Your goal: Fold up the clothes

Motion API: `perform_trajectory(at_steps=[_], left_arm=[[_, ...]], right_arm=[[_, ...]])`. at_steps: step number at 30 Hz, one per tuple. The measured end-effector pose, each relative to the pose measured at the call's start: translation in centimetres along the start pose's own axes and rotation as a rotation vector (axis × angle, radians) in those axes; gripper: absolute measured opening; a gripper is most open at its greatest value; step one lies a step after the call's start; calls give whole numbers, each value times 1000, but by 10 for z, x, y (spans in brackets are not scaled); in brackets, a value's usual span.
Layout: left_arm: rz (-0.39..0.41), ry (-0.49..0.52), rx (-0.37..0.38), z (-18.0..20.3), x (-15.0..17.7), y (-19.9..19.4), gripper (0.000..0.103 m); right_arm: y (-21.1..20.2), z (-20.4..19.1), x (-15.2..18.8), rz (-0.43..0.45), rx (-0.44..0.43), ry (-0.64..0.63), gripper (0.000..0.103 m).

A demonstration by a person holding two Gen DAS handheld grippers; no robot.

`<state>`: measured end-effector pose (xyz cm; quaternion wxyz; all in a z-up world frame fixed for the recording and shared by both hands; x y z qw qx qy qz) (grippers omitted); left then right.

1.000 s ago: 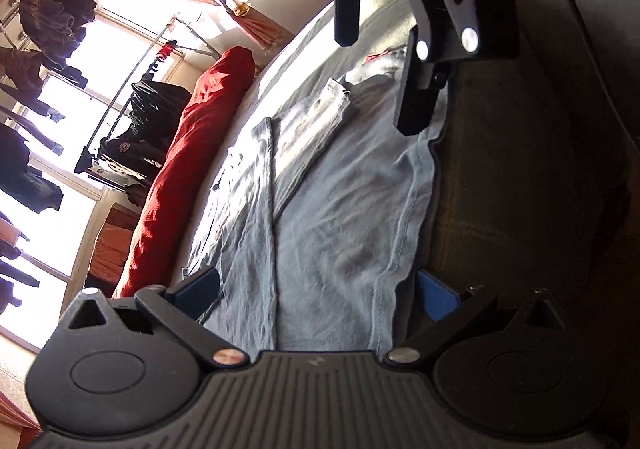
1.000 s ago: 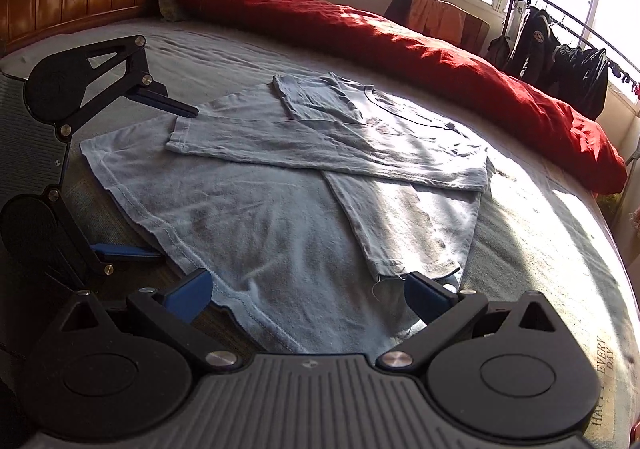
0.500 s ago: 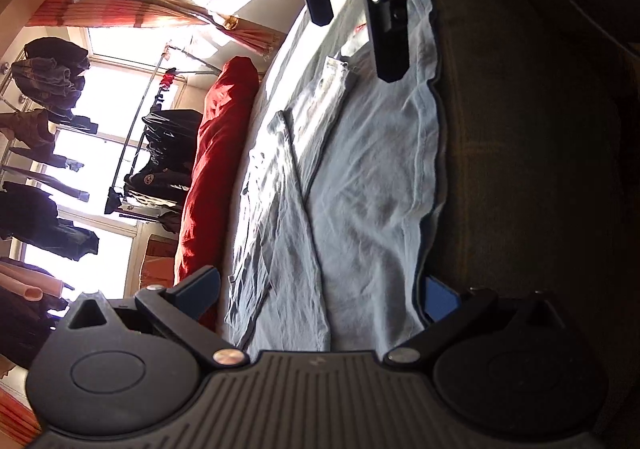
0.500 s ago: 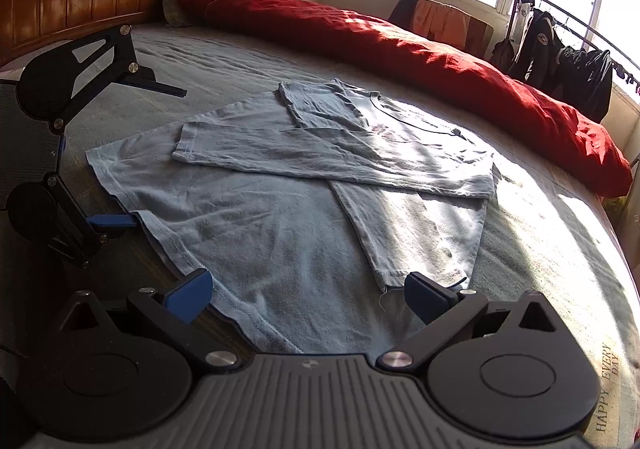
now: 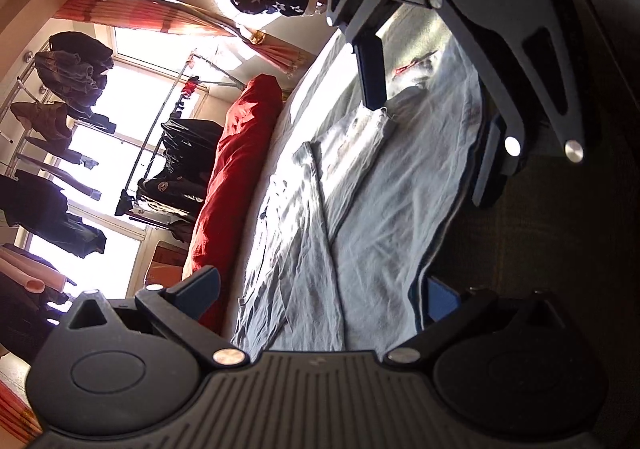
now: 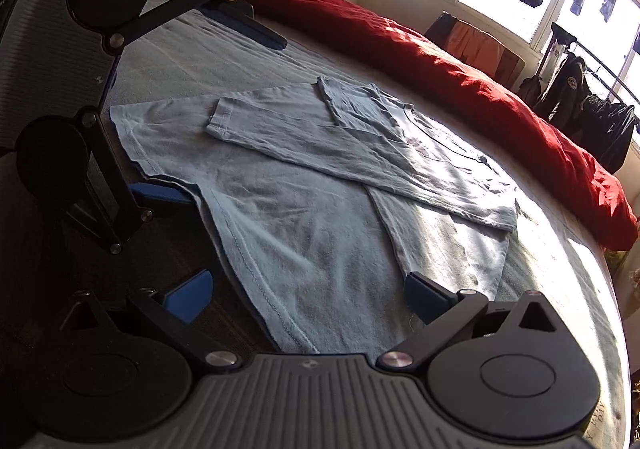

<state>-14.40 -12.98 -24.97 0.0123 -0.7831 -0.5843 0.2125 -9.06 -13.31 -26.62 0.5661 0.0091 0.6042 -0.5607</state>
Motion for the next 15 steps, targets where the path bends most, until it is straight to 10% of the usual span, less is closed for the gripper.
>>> perform_trajectory(at_steps=[15], left_arm=[[-85,-15,42,11,26,4,102]], right_arm=[[22,-8,-5,-24,308,-289,103]])
Point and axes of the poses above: each gripper's, at about its wrist camera, not at the fingertips, and y roughly the way its jaws point, z to its right, x to its underside, the point moved 8 cm from there along y, roughly the way its jaws point, and after that the axes turned 5 degrees about -x, right-handed, at the moved point
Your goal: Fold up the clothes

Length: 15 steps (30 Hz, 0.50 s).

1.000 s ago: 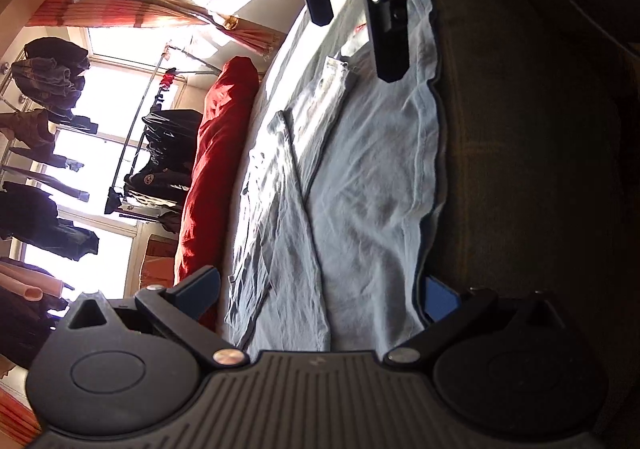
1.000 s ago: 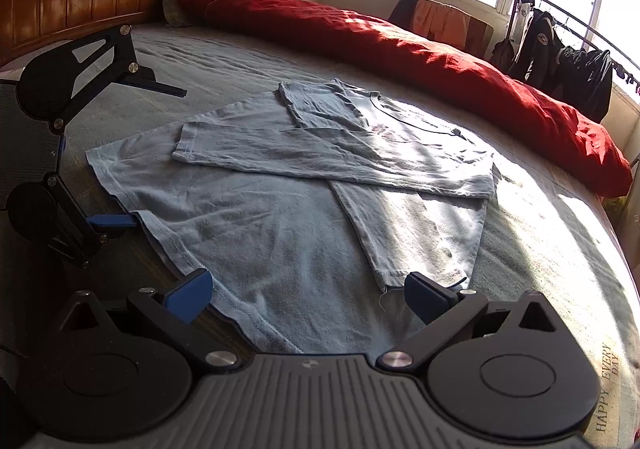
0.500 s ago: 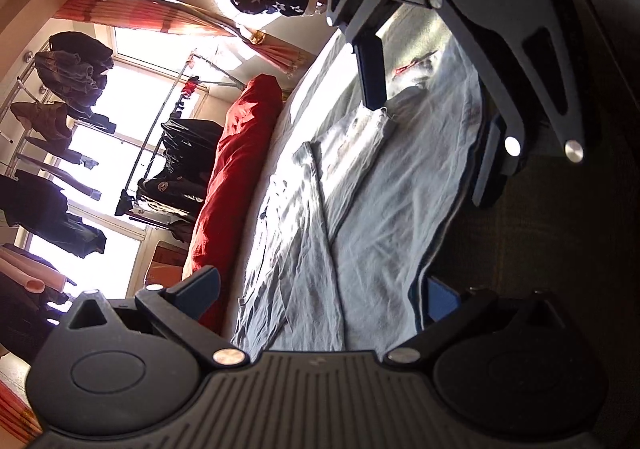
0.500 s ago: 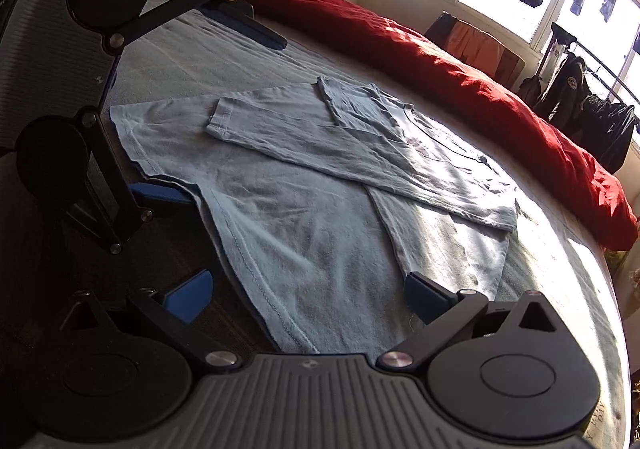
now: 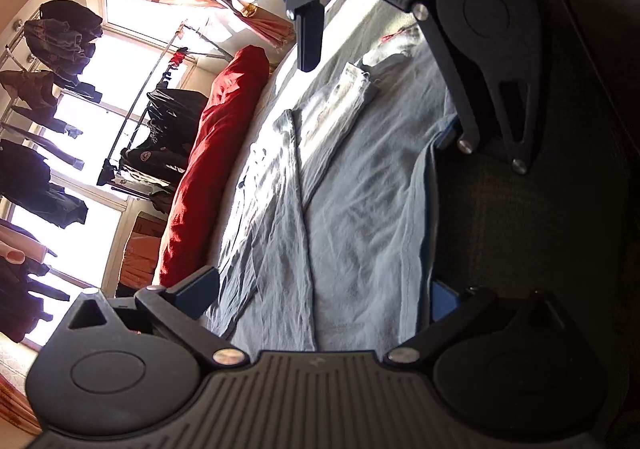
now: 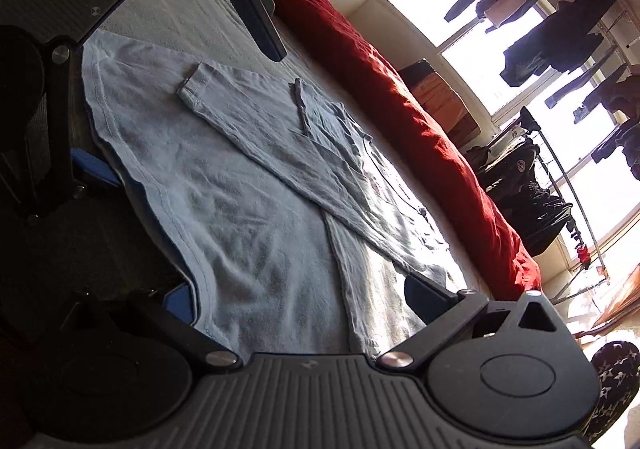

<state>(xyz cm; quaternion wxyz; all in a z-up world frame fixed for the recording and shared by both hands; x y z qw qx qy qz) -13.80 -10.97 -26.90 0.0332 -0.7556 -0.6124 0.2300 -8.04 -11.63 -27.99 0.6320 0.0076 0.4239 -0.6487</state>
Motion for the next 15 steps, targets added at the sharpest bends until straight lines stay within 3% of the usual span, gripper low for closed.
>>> perform_trajectory(at_steps=[9,15], left_arm=[[-107,14,-66,-10,38,-4,102],[-100,26,-79,-9,26,-1,102]], right_arm=[[-8,12,28,-41,61,-22,103],[-7,0,11,-10,49,-9,103]])
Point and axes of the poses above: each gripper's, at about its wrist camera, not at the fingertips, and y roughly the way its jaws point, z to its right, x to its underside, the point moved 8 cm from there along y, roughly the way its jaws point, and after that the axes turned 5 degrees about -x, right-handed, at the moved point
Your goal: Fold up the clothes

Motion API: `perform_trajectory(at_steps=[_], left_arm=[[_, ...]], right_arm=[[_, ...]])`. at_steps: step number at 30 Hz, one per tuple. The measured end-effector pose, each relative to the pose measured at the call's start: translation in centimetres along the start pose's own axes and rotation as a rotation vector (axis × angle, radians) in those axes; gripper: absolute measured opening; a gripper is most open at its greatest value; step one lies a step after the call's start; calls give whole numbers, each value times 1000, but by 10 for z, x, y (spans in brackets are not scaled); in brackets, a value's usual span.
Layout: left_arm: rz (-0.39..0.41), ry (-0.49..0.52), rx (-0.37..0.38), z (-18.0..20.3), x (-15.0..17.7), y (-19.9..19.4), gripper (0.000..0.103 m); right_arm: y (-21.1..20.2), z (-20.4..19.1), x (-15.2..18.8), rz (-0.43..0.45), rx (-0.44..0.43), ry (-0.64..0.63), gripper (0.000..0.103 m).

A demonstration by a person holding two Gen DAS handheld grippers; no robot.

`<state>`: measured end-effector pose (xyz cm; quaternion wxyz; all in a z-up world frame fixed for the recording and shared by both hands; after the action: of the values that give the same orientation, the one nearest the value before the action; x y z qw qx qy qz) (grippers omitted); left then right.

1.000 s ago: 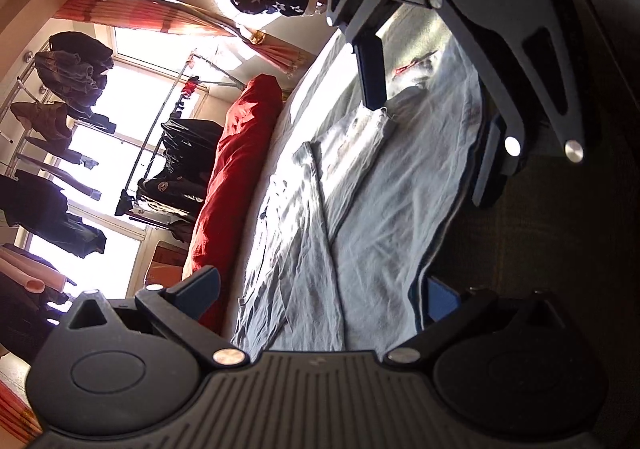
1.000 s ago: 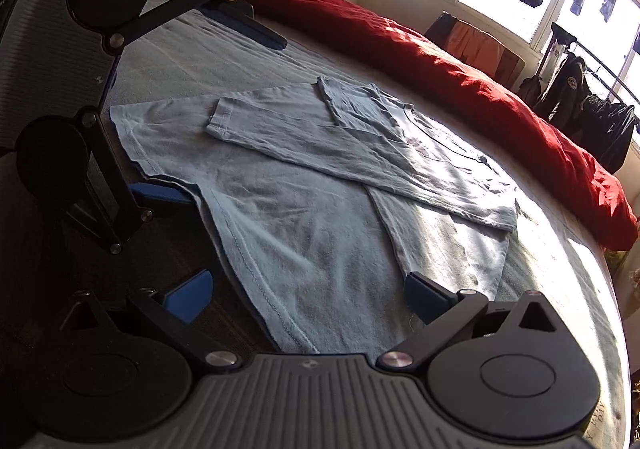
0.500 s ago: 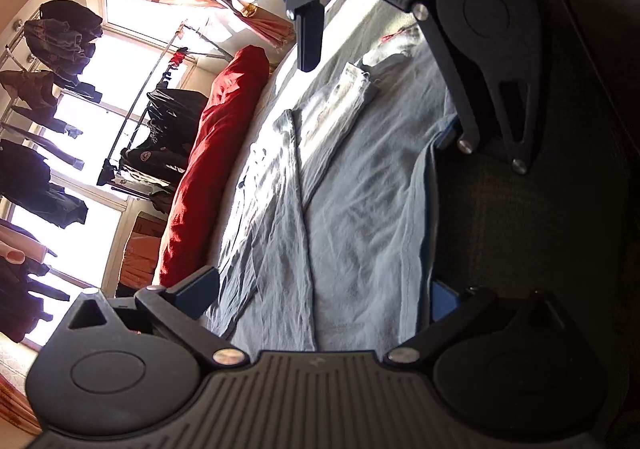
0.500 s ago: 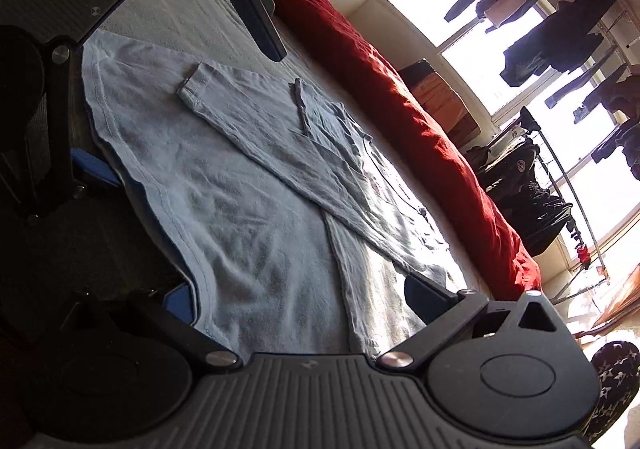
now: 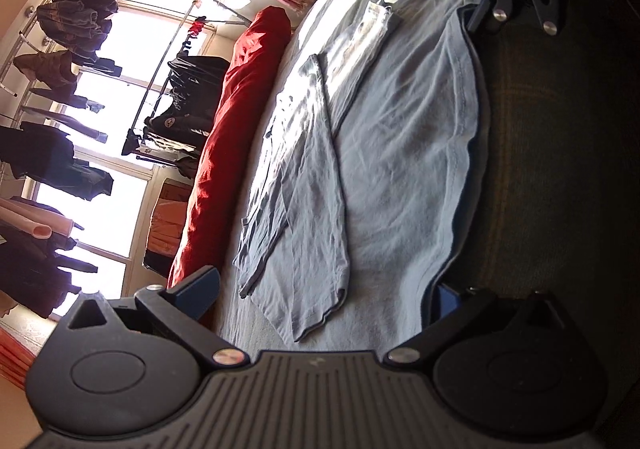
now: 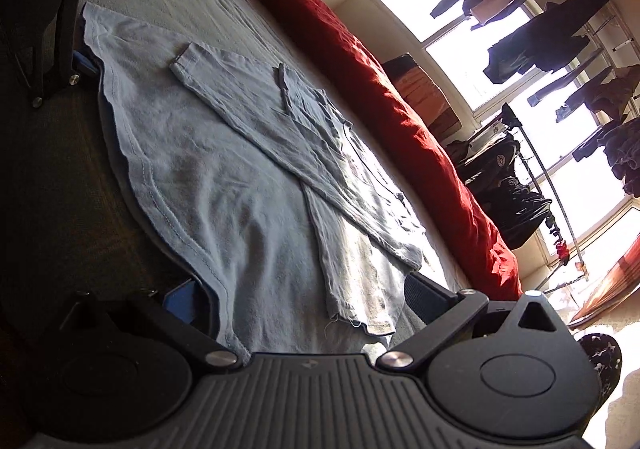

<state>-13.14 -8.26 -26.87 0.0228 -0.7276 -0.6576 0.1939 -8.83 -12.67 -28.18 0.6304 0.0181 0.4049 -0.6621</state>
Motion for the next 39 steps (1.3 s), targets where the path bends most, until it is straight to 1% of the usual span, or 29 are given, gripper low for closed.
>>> perform_trajectory(at_steps=[2,3,4,5,6,7,9,10,12,16,21,24,25,26,30,33,37,39], left_arm=[[10,9,-4,1,-6,1,102],[5,-5,7,0,-5,1,99],[1,-20,19,-1,-4,1,83],[-4,-34,31,-2,-3,1,72],[-9,-48,43,-4,-3,0,53],[-13,-59,53,-4,-2,0,39],[-5,-56,71,-4,2,-3,34],[1,-53,80,-3,3,-5,30],[4,-55,82,-4,4,-7,28],[2,-92,78,-12,5,-8,28],[3,-103,75,-17,4,-7,28],[1,-100,82,-16,5,-6,32],[0,-97,85,-14,5,-5,34],[-2,-94,90,-13,5,-5,34],[-17,-85,98,-7,9,-5,34],[-31,-84,100,-4,14,-6,34],[-48,-82,98,-2,21,-7,34],[-46,-75,101,-1,19,-5,34]], right_arm=[[1,-9,-10,20,-13,-4,103],[2,-13,-13,20,-16,-11,103],[2,-14,-14,24,-11,-17,103],[1,-15,-14,25,-13,-12,103],[-1,-15,-14,26,-16,-8,103],[-1,-14,-13,26,-19,1,103],[-3,-12,-9,23,-21,10,103],[-4,-12,-7,20,-19,10,103],[-5,-10,-2,14,-16,11,103],[-4,-5,10,-7,6,14,103],[-4,9,32,-55,61,8,103],[-3,18,43,-78,87,21,103],[-3,19,43,-78,86,27,103],[-2,20,42,-73,82,30,103],[2,11,33,-36,83,-28,103],[1,8,33,-29,84,-99,103],[-2,14,49,-54,78,-151,102],[2,14,47,-51,72,-161,102]])
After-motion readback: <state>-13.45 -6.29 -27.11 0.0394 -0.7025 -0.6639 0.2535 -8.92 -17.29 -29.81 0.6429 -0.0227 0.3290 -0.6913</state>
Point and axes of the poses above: each gripper's, at about its wrist camera, not at the fingertips, and y roughly the way its jaws point, z to its right, x to its underside, the point moved 8 cm from there along y, roughly the way its jaws point, and after that the axes turned 5 degrees about -x, right-handed, at the moved point
